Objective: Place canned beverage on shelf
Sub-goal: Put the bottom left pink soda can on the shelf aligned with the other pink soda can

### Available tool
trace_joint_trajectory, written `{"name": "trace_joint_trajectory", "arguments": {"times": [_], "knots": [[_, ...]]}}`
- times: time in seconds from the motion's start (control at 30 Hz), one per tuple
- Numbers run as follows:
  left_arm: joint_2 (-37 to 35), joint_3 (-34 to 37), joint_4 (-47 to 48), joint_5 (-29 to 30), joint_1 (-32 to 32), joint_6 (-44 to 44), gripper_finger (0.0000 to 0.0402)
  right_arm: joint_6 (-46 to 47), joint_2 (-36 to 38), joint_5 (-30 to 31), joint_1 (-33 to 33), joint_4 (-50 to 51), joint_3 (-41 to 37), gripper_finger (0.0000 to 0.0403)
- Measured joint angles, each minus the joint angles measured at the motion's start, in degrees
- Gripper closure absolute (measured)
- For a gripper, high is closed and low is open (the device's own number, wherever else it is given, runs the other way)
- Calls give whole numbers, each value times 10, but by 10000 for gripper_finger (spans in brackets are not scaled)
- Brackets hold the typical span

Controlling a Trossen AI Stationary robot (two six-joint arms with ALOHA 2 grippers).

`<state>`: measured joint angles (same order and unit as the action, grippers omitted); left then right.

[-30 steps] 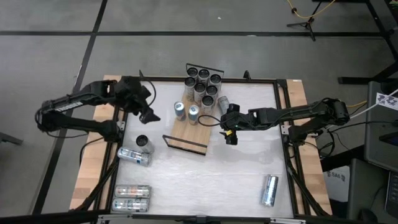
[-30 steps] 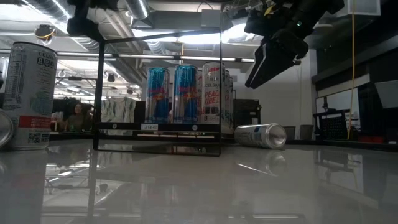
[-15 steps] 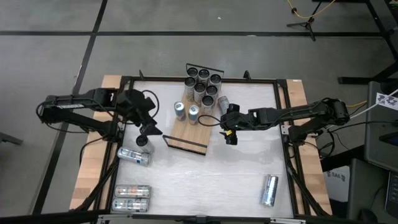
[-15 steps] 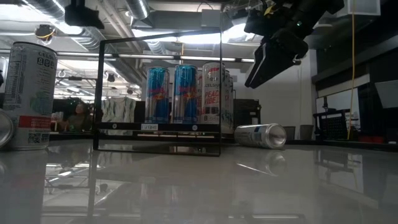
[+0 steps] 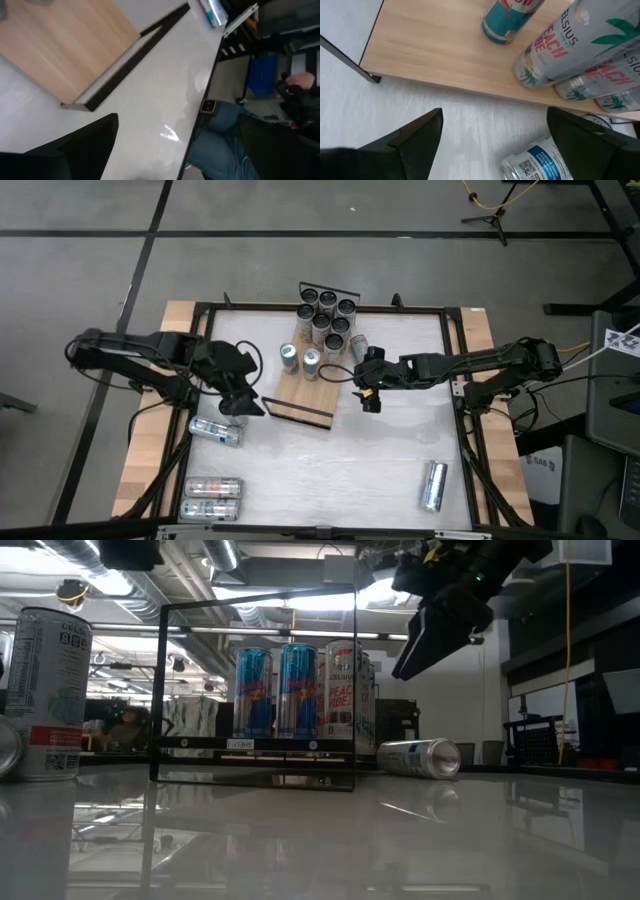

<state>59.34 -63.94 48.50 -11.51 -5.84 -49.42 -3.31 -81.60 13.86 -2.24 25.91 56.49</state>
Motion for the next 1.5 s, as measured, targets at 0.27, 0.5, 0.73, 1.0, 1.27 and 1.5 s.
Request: {"name": "trace_joint_trajectory", "arguments": {"times": [0.27,0.5,0.73,1.0,1.27,1.5], "knots": [[30,0,22,95,-33,0,3,0,0,0,0,-6,0,51],[28,0,114,117,-50,-17,3,0,0,0,0,-7,0,51],[28,0,236,149,-79,-81,3,0,0,0,0,-7,0,52],[33,0,261,162,-119,-119,3,0,0,0,0,-7,0,52],[58,0,290,179,-150,-118,3,0,0,0,0,-7,0,51],[91,0,303,180,-160,-79,3,0,0,0,0,-8,0,52]]}}
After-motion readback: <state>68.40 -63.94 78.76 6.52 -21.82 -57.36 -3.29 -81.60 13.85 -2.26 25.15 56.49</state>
